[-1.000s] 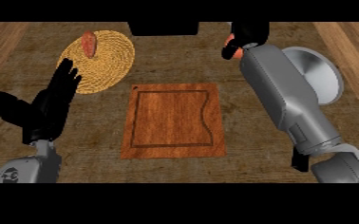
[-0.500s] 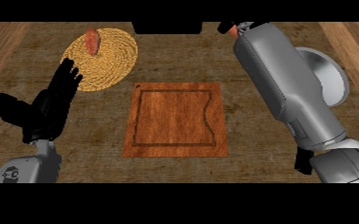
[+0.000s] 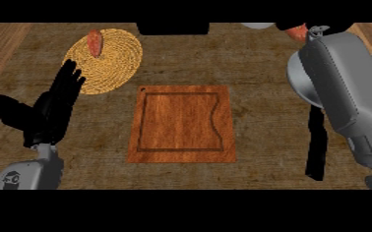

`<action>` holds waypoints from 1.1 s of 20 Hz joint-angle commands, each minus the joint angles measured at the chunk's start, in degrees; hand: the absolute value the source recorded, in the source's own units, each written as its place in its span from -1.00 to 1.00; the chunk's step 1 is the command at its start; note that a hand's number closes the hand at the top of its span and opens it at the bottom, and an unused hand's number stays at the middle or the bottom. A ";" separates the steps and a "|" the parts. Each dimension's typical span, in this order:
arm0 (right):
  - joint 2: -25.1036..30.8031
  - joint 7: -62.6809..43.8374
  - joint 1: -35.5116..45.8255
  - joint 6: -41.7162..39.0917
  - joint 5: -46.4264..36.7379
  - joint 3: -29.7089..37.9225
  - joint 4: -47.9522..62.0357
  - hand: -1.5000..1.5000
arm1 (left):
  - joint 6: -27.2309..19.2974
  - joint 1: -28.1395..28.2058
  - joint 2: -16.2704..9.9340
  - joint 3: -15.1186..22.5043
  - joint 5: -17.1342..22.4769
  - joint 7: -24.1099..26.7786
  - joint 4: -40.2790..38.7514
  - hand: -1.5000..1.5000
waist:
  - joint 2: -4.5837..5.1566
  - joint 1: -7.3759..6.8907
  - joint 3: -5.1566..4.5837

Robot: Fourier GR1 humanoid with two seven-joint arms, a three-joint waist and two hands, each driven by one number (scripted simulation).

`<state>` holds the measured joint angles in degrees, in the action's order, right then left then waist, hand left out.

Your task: Pick the squash from the cutting board and place it in the pan

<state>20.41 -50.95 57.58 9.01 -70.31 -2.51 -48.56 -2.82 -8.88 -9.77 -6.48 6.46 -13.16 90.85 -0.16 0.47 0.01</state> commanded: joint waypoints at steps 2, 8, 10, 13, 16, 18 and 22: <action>5.11 3.08 -8.61 2.45 1.94 3.34 -6.64 1.00 | -0.72 1.29 1.20 0.87 -1.10 0.81 0.80 0.00 | 0.00 -0.11 -0.01; 12.68 19.04 -15.03 8.80 9.97 11.00 -1.32 1.00 | 0.90 -0.11 -0.96 -0.85 -0.01 0.16 0.18 0.00 | 0.20 -0.57 0.02; 10.51 23.60 -17.10 15.16 10.96 11.98 3.78 1.00 | -2.33 0.75 2.79 2.89 -2.42 -1.57 3.41 0.00 | 0.35 -1.16 0.07; 10.34 30.27 -14.62 18.27 13.72 14.51 11.37 1.00 | -0.39 0.80 2.28 2.34 -1.94 1.56 0.76 0.00 | 0.56 -1.60 0.07; 10.52 36.19 -14.20 20.32 15.45 16.16 17.50 1.00 | 2.81 -3.08 -2.30 -2.10 1.79 -1.59 -1.31 0.00 | 0.76 -1.80 0.08; 12.02 38.33 -11.56 22.24 15.07 17.56 24.38 1.00 | -0.35 -3.82 0.65 0.70 -1.16 -1.82 -1.61 0.00 | 0.95 -2.19 0.12; 11.07 34.40 -9.10 20.48 15.72 19.42 30.66 1.00 | 2.10 -2.35 -0.40 0.11 0.56 -1.42 -0.58 0.00 | 1.18 -3.14 0.15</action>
<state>31.65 -16.11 45.73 29.91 -56.12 14.49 -24.44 -2.01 -11.28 -9.39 -5.81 6.18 -14.48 90.92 0.80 -1.98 0.15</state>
